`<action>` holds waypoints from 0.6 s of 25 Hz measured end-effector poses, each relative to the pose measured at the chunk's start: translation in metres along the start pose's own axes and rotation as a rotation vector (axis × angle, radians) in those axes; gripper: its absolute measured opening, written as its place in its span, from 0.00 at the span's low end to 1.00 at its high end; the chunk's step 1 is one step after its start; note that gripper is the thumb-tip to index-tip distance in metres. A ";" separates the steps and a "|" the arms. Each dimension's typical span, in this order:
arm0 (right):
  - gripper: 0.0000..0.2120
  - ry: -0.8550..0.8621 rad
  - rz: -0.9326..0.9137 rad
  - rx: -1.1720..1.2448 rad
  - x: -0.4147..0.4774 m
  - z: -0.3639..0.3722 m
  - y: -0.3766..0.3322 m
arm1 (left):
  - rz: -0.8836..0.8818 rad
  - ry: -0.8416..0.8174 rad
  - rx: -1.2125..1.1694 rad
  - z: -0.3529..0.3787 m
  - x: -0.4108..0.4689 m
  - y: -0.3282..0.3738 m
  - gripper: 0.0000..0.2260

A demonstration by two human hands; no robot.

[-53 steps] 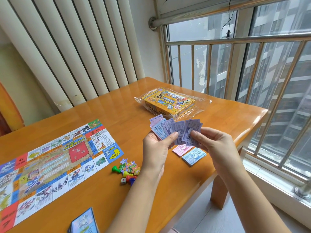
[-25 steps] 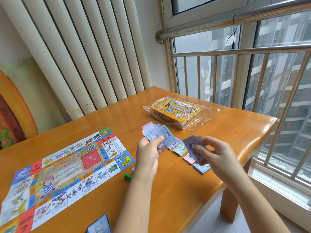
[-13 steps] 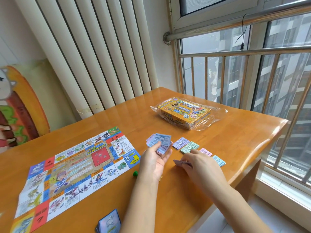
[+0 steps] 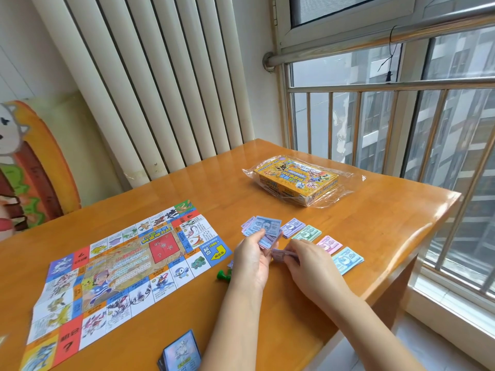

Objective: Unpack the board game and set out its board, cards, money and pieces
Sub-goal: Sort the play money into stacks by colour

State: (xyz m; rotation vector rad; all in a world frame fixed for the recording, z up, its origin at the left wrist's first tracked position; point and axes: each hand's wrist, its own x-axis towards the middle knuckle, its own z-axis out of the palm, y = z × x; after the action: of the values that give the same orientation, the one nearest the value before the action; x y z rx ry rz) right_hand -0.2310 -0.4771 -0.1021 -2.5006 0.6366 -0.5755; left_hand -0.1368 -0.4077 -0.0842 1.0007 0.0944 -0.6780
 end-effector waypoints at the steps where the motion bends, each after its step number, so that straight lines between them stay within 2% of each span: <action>1: 0.06 0.006 0.006 0.001 -0.001 0.002 -0.001 | 0.018 0.020 -0.002 -0.001 0.001 0.001 0.09; 5: 0.12 -0.026 -0.013 -0.102 -0.007 0.005 -0.006 | 0.052 0.072 0.025 -0.006 0.007 0.002 0.11; 8: 0.12 -0.091 -0.047 -0.226 -0.009 0.007 -0.009 | 0.021 0.054 0.071 -0.006 0.007 0.001 0.11; 12: 0.14 -0.036 0.003 -0.120 -0.010 0.007 -0.009 | 0.009 0.075 0.105 -0.006 0.009 -0.002 0.11; 15: 0.18 -0.069 0.009 -0.115 -0.013 0.005 -0.008 | 0.015 0.065 0.084 -0.008 0.011 0.001 0.12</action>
State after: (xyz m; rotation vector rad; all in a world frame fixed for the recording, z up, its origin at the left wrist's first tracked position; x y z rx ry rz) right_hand -0.2366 -0.4626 -0.1052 -2.6107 0.6719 -0.4584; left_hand -0.1258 -0.4057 -0.0920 1.1037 0.1164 -0.6402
